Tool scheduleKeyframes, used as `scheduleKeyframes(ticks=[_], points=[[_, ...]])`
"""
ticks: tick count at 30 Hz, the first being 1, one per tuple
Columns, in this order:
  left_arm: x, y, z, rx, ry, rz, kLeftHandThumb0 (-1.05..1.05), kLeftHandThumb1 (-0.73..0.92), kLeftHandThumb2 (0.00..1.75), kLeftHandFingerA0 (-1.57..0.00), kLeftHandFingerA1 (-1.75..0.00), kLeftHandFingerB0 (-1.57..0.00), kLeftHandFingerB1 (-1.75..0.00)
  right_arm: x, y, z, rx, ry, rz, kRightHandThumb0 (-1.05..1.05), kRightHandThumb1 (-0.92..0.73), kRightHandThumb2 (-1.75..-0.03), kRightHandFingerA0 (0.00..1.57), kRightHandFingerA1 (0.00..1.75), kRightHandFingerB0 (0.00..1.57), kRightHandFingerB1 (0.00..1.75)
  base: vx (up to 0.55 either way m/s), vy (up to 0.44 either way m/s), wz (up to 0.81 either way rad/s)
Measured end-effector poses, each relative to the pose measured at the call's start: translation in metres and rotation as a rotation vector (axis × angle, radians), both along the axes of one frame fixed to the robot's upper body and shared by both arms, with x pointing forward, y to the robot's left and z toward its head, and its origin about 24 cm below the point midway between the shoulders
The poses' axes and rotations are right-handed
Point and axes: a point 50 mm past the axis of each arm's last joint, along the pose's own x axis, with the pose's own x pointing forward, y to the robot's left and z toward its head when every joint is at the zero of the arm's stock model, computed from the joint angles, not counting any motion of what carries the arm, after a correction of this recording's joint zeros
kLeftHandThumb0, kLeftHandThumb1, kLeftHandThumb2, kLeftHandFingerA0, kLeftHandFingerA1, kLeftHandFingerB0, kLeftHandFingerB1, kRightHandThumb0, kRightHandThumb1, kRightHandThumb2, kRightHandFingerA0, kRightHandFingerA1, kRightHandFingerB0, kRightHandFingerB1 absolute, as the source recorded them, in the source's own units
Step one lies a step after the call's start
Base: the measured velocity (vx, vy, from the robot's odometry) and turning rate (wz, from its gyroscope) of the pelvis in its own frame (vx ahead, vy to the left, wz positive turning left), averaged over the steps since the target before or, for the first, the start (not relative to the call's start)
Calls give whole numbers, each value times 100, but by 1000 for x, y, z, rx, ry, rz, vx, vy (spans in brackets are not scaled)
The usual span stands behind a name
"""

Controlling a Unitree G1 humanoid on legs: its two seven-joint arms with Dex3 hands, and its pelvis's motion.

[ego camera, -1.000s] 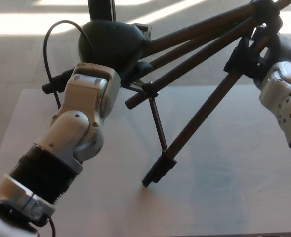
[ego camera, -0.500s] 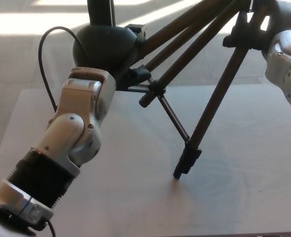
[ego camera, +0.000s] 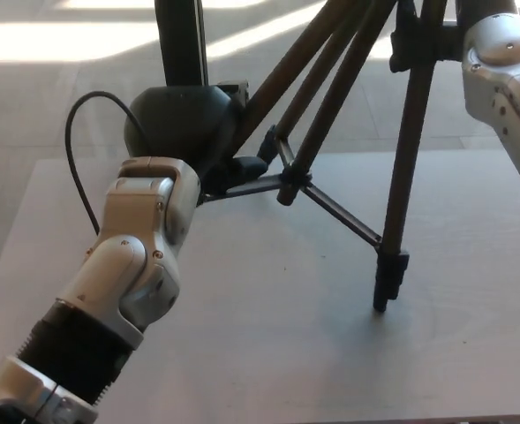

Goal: Use both hands of the robot to pick up the tripod lying in the middle of the desk and make it stand upright on the desk

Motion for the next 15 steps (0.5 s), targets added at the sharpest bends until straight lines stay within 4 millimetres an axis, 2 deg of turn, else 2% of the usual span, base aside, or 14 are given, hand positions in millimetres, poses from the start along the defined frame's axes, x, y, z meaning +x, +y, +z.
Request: scheduleKeyframes(ticks=[2,3,4,5,6,7,8,9,10,11,12,13,14,15], points=[[-2,-1,-7,-16,21,-4,-25,56,68,-84,-175,-63,-160,0,4,1,-56,-6,9,-38,-70,-78,89,170,75,140,0,0,0],[-3,-1,-9,-20,25,-4,-34,62,62,-77,-140,-70,-99,0,5,1,-66,-5,11,-32,-59,-104,94,170,79,135,0,0,0],[-5,-2,-14,-35,37,-8,-34,62,62,-77,-140,-70,-99,0,7,1,-104,-6,17,-32,-59,-104,94,170,79,135,0,0,0],[-6,-2,-16,-42,44,-9,-35,66,62,-73,-138,-70,-101,0,9,1,-123,-7,20,-34,-59,-97,93,175,77,148,0,0,0],[-7,-3,-19,-49,51,-12,-35,66,60,-78,-124,-76,-88,0,10,0,-146,-10,22,-31,-58,-102,92,175,78,138,0,0,0],[-9,-3,-23,-55,59,-15,-34,66,59,-82,-111,-77,-75,-1,12,0,-174,-15,28,-27,-51,-110,78,131,77,90,0,0,0],[-10,-3,-25,-61,67,-16,-31,64,64,-85,-124,-77,-74,-1,15,1,-196,-21,36,-26,-51,-110,87,117,78,73,0,0,0],[-11,-3,-28,-66,75,-17,-31,64,64,-85,-124,-77,-74,-2,17,1,-218,-27,43,-26,-51,-110,87,117,78,73,0,0,0],[-12,-4,-32,-72,85,-18,-28,67,67,-80,-174,-67,-142,-2,19,2,-242,-34,52,-23,-50,-117,89,117,81,76,0,0,0],[-13,-4,-36,-78,95,-18,-28,67,67,-80,-174,-67,-142,-3,22,2,-263,-41,62,-23,-50,-117,89,117,81,76,0,0,0],[-14,-4,-38,-81,103,-18,-26,66,70,-82,-169,-71,-125,-4,24,3,-279,-46,70,-22,-51,-116,89,161,76,108,0,0,0],[-15,-4,-42,-85,113,-18,-28,62,74,-79,-152,-73,-95,-5,27,4,-301,-54,80,-22,-52,-114,79,132,72,80,0,0,0],[-17,-4,-46,-91,126,-16,-28,62,74,-82,-152,-71,-77,-6,31,5,-329,-66,98,-25,-54,-104,86,127,72,68,0,0,0],[-17,-4,-48,-97,132,-14,-28,62,74,-82,-152,-71,-77,-7,34,5,-348,-74,108,-25,-54,-104,86,127,72,68,0,0,0]])
